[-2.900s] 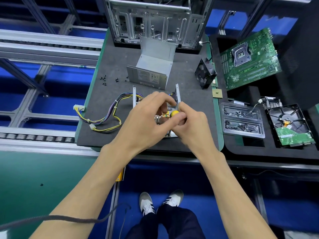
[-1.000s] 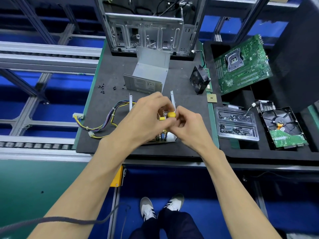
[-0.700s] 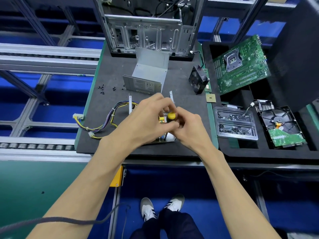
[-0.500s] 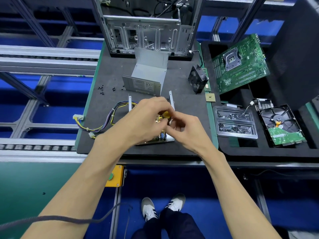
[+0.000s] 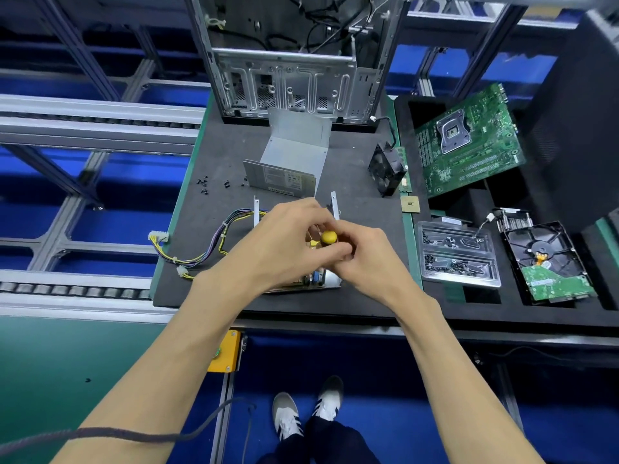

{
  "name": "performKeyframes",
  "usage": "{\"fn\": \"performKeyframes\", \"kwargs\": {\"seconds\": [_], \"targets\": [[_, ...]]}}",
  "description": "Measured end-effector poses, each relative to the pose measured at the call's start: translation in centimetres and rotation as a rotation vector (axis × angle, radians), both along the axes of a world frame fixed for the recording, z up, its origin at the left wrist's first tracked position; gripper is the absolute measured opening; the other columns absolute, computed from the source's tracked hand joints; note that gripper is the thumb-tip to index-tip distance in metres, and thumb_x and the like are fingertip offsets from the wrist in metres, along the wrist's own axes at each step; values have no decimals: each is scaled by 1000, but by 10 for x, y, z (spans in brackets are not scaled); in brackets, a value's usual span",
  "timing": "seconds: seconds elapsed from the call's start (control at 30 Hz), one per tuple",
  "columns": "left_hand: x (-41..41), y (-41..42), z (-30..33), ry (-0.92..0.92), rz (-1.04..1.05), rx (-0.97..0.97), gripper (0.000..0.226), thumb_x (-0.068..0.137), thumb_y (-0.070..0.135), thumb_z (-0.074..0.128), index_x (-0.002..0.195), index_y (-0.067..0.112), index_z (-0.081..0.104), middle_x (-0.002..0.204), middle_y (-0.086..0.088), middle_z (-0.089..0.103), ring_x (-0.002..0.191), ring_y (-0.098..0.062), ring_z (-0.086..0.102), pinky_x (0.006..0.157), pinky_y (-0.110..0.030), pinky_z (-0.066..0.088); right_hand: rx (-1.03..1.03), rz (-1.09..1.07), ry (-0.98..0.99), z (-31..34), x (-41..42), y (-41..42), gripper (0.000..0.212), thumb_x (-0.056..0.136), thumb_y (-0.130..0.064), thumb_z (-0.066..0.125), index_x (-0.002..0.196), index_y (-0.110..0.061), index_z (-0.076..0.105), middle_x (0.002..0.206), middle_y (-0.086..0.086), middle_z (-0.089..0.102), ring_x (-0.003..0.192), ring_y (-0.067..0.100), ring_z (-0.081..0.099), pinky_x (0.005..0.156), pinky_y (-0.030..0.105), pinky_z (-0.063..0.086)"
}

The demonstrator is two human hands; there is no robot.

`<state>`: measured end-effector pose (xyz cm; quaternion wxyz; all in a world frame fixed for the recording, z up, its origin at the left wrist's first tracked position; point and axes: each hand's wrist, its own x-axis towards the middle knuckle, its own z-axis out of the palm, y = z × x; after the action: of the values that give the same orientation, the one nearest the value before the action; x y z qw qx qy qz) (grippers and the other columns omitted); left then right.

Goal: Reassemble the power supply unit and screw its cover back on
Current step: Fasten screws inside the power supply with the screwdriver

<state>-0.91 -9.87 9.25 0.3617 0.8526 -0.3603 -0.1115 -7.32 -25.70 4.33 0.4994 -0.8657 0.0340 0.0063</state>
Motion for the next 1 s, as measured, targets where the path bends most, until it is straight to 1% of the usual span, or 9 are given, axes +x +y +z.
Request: {"fn": "performKeyframes", "kwargs": {"seconds": [0.07,0.17,0.3,0.47,0.67,0.8,0.87,0.93,1.0], "targets": [[3,0,4,23,83,-114,18,90,32,73,101,19,76,93,4,69,86,-12,64,79,-28,51,6,-28,-72,9,7,-7,12,85,-17,76,88,-25,67,64,-9,62,59,12,51,59,24,44],[15,5,6,63,271,-202,15,100,24,62,103,18,76,92,8,73,86,-11,68,79,-30,54,39,-76,-180,25,20,-13,23,87,-20,73,74,-14,54,61,2,62,57,23,47,55,31,41],[37,23,0,121,525,-184,18,99,17,59,95,23,76,78,10,73,77,-11,70,78,-40,60,283,-71,-191,41,37,-17,15,92,-18,67,80,-17,58,60,-5,68,50,8,57,50,17,43],[66,53,-21,200,763,-118,23,92,6,60,90,25,73,80,1,74,79,-18,73,82,-45,61,392,-42,-66,33,69,-7,12,97,-20,63,92,-23,53,74,4,76,49,15,55,45,19,41],[105,72,-57,287,847,-75,17,90,10,67,86,25,72,81,-1,74,78,-17,73,85,-42,61,342,-66,92,8,108,11,30,100,-10,48,114,-34,60,74,-7,62,49,9,42,45,24,37],[137,73,-84,295,831,-40,9,87,13,72,87,22,73,77,3,72,71,-10,66,81,-34,59,197,-109,43,2,123,19,13,102,-29,56,105,-41,61,66,-13,51,50,10,40,47,17,35],[153,67,-98,292,810,-11,7,87,14,73,89,20,73,74,3,70,70,-9,64,80,-32,57,154,-164,32,1,131,21,5,100,-38,62,98,-43,63,79,-16,61,58,8,50,52,12,39],[166,61,-110,282,783,22,7,86,15,75,90,20,73,70,8,67,71,-8,63,79,-29,55,135,-210,23,0,138,22,5,98,-39,65,95,-42,65,84,-9,66,62,6,55,54,10,39],[175,56,-121,262,749,53,9,87,18,76,94,21,72,69,12,65,71,-2,60,71,-22,50,97,-221,13,-1,142,22,4,98,-38,65,94,-39,66,78,-1,66,65,17,55,53,13,38]]}}
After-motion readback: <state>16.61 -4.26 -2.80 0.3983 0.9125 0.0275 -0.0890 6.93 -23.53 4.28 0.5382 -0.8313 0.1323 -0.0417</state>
